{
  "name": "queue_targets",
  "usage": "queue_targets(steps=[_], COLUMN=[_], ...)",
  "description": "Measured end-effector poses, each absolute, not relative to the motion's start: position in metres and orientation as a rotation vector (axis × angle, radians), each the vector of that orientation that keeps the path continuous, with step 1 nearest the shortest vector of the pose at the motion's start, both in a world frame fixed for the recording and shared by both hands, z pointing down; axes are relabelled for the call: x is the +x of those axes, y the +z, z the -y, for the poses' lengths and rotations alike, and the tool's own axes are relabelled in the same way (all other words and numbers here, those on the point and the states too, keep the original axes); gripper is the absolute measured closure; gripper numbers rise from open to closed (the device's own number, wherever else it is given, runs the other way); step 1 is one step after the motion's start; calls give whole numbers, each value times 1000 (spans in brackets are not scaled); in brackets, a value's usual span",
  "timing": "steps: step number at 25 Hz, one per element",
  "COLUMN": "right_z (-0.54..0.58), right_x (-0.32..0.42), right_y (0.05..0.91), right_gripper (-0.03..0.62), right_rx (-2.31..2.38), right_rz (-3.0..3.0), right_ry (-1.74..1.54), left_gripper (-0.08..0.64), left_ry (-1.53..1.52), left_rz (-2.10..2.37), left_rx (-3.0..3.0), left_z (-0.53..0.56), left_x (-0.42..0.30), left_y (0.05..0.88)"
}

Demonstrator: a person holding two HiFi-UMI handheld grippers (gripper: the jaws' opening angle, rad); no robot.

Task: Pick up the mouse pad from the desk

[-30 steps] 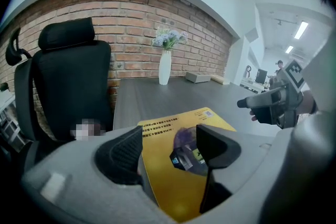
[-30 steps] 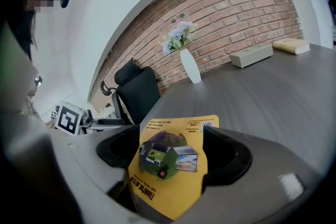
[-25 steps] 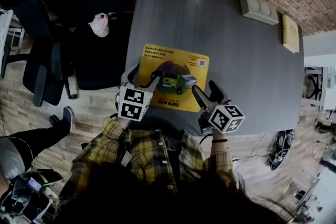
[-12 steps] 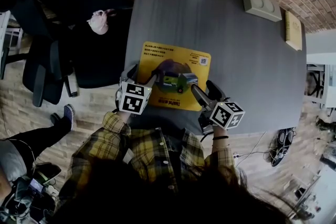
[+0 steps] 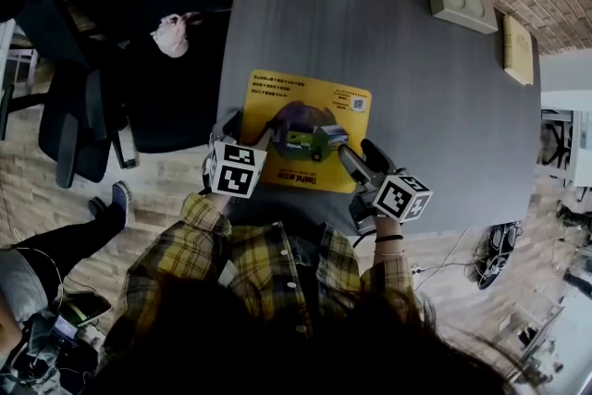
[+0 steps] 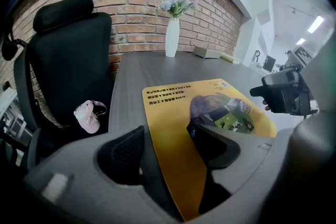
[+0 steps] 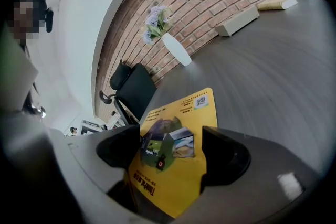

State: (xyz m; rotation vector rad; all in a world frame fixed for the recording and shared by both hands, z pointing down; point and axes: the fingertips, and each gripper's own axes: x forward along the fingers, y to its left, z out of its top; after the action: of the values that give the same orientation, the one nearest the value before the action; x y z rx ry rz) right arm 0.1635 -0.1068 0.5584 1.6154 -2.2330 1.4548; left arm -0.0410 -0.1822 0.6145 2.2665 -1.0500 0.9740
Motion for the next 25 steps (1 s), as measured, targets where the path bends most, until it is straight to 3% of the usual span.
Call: queue_targets(steps=[25], right_z=[89], right_x=[189], right_y=[587], right_gripper=[239], right_rx=[1532], right_rz=[1932], right_ry=[1786], left_gripper=[258], left_ry=[965], left_rz=[1086], left_rx=[2291], left_z=[180], left_x=[-40], left_y=[617])
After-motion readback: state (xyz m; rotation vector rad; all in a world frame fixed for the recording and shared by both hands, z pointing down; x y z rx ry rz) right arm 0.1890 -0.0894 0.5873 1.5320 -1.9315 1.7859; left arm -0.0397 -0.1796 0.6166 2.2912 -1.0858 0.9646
